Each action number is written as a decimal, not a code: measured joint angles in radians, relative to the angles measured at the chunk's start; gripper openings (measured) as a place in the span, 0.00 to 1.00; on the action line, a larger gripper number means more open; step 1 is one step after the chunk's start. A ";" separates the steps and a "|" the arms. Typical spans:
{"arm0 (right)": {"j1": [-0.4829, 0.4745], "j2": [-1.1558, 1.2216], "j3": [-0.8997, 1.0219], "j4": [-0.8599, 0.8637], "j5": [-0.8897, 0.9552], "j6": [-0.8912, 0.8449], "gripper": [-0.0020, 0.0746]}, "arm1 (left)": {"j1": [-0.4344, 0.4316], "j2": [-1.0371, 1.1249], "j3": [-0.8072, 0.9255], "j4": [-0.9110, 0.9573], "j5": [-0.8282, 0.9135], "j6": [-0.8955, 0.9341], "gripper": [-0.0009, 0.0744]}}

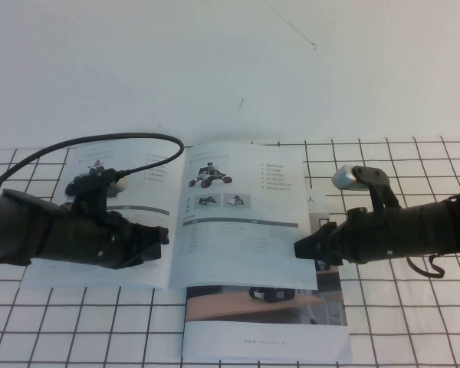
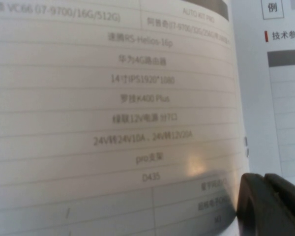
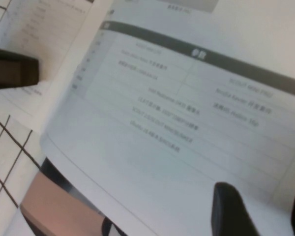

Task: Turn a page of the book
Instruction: Open the closed book

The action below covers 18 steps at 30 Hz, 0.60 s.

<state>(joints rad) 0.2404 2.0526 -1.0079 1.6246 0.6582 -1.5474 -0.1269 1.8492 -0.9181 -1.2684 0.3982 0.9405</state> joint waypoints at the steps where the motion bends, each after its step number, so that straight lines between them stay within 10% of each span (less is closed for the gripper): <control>1: 0.009 0.005 0.000 0.002 -0.006 -0.004 0.39 | 0.000 0.000 0.000 0.000 0.000 0.000 0.01; 18: 0.050 0.018 -0.008 0.032 -0.056 -0.009 0.39 | 0.000 0.000 0.000 0.004 0.000 0.002 0.01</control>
<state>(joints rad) 0.2904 2.0705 -1.0156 1.6562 0.6021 -1.5561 -0.1269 1.8492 -0.9181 -1.2645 0.3982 0.9423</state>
